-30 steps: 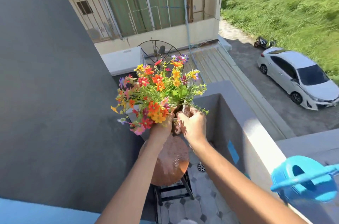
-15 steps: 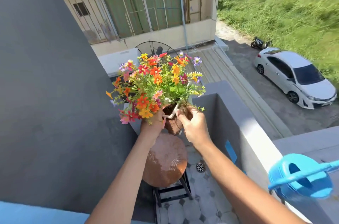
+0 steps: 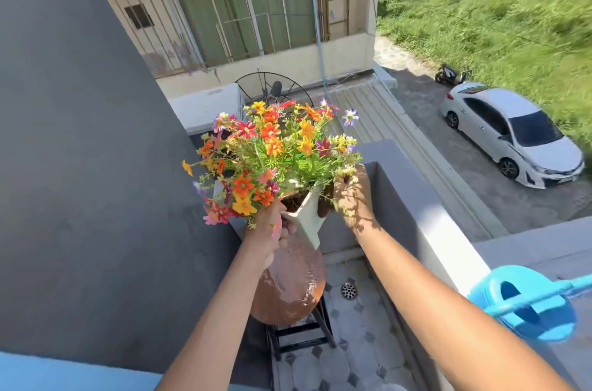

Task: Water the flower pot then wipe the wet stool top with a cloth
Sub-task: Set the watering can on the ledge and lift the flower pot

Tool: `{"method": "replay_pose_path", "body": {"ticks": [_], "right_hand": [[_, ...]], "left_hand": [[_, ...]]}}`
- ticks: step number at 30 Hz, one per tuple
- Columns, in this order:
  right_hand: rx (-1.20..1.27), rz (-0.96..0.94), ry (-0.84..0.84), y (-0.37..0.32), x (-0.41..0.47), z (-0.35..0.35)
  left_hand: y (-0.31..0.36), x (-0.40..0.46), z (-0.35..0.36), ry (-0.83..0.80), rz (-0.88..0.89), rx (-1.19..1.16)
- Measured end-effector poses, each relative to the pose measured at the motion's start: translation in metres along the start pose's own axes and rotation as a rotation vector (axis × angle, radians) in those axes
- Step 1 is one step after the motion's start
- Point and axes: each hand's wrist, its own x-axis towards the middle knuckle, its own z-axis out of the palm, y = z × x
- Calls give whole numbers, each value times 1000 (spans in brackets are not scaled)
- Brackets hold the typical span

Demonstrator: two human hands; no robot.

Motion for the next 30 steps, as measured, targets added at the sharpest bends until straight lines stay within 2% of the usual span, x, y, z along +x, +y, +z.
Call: {"method": "replay_pose_path", "body": {"ticks": [1,2,3,4,5,7,8,11,13,15,16,18,20,22,23,26,28,30], "right_hand": [[60,-45,2,6,3,9],[-8,-24,-127,1,-5,11],[-135,-206,4,-2,-10,19],[-148,-295,-28,5,-16,21],[-194,-284,-128,-2,-34,25],[-252,-348,-58,10,-56,27],[-299,-353,-99,19,-67,29],[-504,-544,-113,33,-83,31],[-509,-531,-71,28,-74,31],[-332,-410,-47,15,-53,27],[-318,-431,-21,10,-45,22],[-391,-432,11,0,-29,9],[-454,-316,-20,-2,-14,2],[-416,-311,42,3,-7,-3],[-486,-326,24,8,-8,-7],[-649,-260,-201,18,-30,-6],[-492,-362,-123,22,-35,5],[-291,-290,-60,17,-37,16]], "left_hand": [[1,-1,0,-7,10,-18],[3,-3,0,0,22,-41],[3,-2,-1,9,37,-64],[5,-1,-3,11,43,-98],[6,0,-5,8,42,-131],[8,4,-9,5,38,-160],[7,6,-11,7,39,-164],[6,6,-13,1,48,-126],[5,3,-13,-28,43,-105],[4,-1,-14,-59,43,-120],[5,-2,-14,-67,45,-136],[7,-5,-15,-67,49,-185],[8,-7,-16,-79,54,-244],[10,-10,-17,-94,54,-295],[10,-10,-17,-86,51,-306],[9,-7,-13,-36,50,-308],[9,-5,-13,-16,48,-316],[8,-3,-16,-27,48,-297]]}}
